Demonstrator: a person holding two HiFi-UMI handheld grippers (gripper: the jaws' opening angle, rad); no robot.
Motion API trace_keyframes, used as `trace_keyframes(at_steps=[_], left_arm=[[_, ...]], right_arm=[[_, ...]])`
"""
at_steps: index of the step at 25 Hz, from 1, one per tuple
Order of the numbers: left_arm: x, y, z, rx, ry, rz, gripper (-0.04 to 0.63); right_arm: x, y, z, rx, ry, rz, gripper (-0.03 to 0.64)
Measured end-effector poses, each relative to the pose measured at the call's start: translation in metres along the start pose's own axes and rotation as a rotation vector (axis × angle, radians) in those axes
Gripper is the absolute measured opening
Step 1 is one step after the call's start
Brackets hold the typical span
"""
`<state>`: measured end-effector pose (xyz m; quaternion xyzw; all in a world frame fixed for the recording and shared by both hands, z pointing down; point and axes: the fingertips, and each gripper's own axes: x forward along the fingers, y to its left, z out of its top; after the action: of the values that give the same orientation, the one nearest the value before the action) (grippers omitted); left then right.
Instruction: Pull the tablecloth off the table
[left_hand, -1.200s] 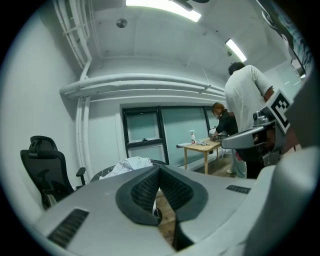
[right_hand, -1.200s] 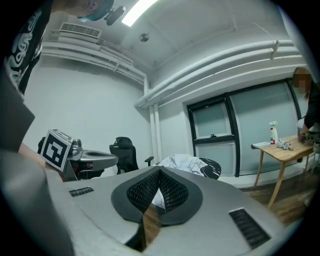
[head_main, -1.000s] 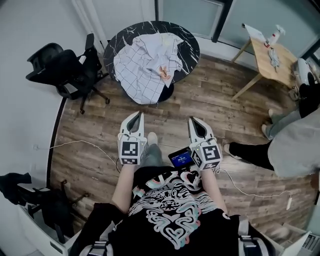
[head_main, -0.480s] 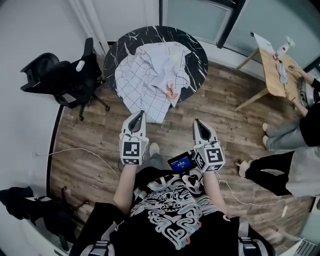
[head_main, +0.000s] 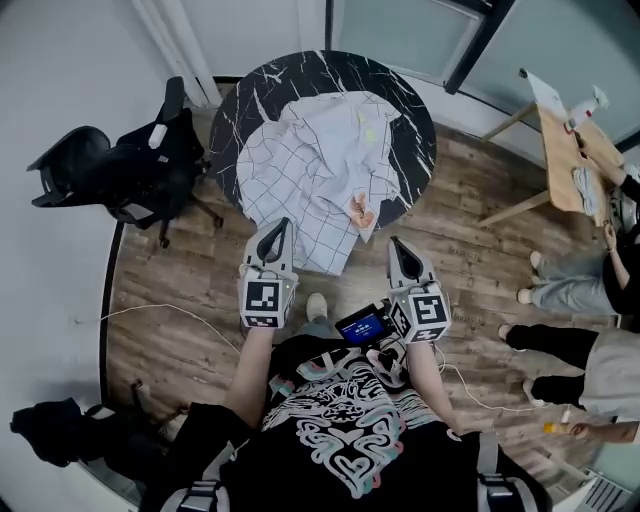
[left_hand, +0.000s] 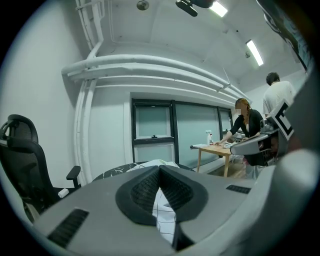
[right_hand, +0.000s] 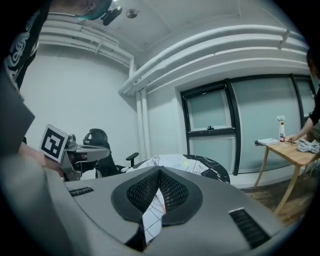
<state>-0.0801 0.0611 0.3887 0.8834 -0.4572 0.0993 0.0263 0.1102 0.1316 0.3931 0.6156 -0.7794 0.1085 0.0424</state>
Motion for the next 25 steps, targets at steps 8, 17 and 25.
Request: trace_keyframes(at_steps=[8, 17, 25], left_arm=[[0.052, 0.055, -0.010, -0.006, 0.021, -0.013, 0.003], [0.079, 0.077, -0.022, -0.042, 0.029, -0.023, 0.005], [0.088, 0.071, -0.018, -0.025, 0.028, -0.042, 0.005]], right_arm=[[0.063, -0.002, -0.004, -0.008, 0.046, -0.015, 0.012], [0.088, -0.007, -0.009, -0.015, 0.080, -0.040, 0.012], [0.093, -0.024, -0.002, -0.036, 0.084, -0.060, 0.012]])
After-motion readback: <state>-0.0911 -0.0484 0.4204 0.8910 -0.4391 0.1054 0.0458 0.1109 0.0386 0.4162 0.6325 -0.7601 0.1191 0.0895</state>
